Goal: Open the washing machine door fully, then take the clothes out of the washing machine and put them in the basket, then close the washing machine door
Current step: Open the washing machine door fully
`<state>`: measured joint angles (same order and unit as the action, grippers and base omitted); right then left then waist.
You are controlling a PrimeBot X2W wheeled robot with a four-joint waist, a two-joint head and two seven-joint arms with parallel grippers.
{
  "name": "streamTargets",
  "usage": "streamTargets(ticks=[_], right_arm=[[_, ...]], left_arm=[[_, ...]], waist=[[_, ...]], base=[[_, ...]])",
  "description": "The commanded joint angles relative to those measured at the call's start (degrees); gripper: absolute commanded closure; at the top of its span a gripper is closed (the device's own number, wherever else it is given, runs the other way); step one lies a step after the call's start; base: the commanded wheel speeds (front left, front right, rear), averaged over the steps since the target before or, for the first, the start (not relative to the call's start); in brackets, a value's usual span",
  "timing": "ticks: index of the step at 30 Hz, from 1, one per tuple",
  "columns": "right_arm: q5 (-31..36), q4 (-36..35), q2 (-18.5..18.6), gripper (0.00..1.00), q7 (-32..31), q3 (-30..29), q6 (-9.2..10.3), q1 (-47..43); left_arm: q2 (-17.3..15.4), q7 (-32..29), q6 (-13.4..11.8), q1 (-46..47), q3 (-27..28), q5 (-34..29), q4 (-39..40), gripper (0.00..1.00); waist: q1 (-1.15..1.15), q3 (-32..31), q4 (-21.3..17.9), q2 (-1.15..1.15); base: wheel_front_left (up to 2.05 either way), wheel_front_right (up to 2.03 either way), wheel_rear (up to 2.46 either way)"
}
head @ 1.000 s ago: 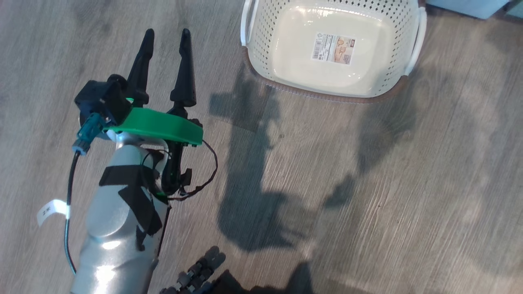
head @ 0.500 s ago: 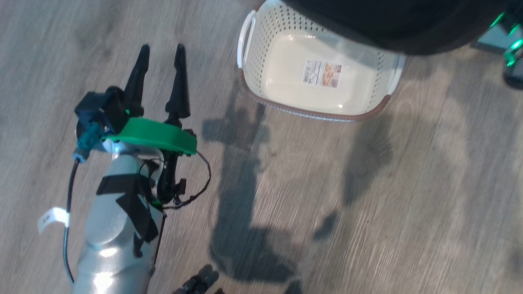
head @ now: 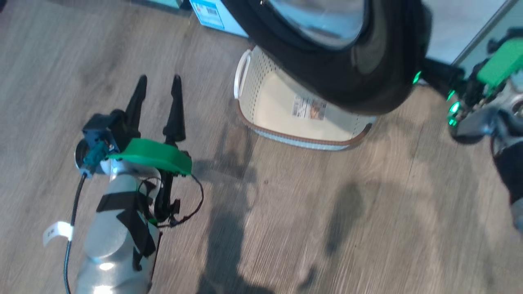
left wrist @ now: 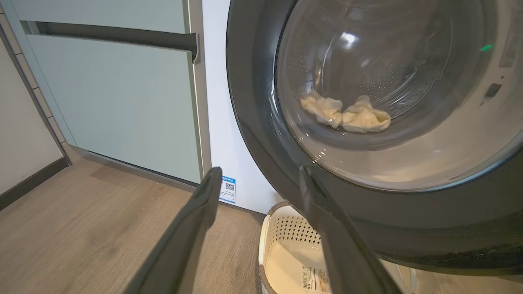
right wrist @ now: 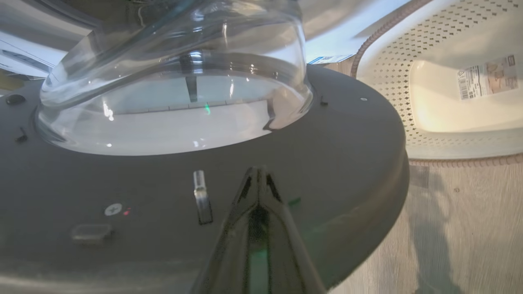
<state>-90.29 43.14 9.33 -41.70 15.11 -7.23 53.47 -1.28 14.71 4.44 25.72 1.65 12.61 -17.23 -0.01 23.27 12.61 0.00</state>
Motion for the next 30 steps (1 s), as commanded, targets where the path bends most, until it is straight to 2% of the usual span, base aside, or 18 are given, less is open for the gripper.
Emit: streamTargets(ticks=[1,8,22,30], right_arm=[[-0.65,-2.41,-1.72,1.00,-0.72,0.73,-0.25,-1.29],[-0.77,-2.28,-3.64,1.00,-1.16,1.95,-0.25,-5.90],[-1.59,-1.76,-6.17,1.00,-0.50,5.40,-0.25,-10.66],[-4.79,-2.80,-6.43,1.00,0.15,9.93,-0.25,-11.88]], left_arm=[[-1.60,0.29,0.36,-0.61,2.00,-0.63,1.15,0.00],[-1.60,0.29,1.11,-1.96,2.58,-1.60,0.18,0.00],[-1.60,0.29,1.70,-2.65,2.65,-1.99,-0.56,0.00],[-1.60,0.29,1.82,-2.69,2.49,-1.83,-0.75,0.00]], waist=[[0.01,-1.97,-0.03,0.00],[0.01,-5.20,0.22,0.00],[0.01,-7.77,1.16,0.00],[0.01,-8.05,1.64,0.00]], base=[[0.00,0.00,0.00],[0.00,0.00,0.00],[0.00,0.00,0.00],[0.00,0.00,0.00]])
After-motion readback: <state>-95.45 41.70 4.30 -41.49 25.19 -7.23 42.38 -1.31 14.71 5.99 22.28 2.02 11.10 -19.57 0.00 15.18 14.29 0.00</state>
